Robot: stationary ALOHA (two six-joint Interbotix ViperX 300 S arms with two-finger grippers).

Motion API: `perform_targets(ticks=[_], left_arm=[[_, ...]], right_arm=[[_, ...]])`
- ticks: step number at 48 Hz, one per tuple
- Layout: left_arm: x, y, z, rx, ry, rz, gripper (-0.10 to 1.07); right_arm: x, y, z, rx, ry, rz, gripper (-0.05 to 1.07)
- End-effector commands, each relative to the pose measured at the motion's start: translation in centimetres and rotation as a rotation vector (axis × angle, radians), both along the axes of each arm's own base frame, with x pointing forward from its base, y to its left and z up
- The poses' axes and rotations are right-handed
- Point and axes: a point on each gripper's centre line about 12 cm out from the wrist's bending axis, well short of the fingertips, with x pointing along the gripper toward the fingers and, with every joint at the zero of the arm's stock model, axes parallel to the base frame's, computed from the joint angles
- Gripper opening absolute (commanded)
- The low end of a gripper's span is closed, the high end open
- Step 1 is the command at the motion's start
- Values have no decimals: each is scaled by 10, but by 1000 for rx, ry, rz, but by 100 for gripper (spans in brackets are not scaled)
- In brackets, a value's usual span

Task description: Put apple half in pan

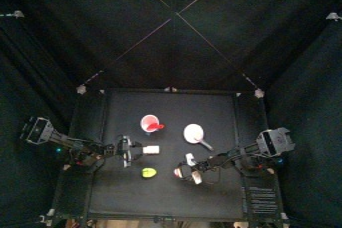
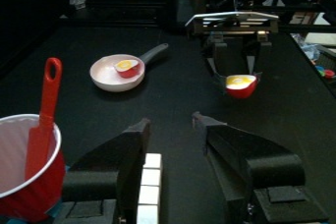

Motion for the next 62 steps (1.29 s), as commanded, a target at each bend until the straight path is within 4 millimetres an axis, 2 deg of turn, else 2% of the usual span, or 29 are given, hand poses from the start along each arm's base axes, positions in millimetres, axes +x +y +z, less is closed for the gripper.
perform_targets(ticks=[1,11,21,33,47,54,62], left_arm=[[4,0,5,-1,-20,1,80],[3,0,5,1,-18,1,80],[3,0,5,0,-18,1,80],[3,0,5,0,-18,1,80],[3,0,5,0,-18,1,80],[3,0,5,-1,-16,2,80],[4,0,5,-2,-19,2,80]], right_arm=[[1,1,15,13,-47,3,74],[-5,-4,17,27,-45,-20,74],[-11,-20,26,64,-80,-84,74],[-24,-53,43,104,-154,-189,74],[-50,-101,49,198,-247,-400,74],[-63,-124,46,252,-294,-526,75],[-69,-140,38,277,-303,-609,75]])
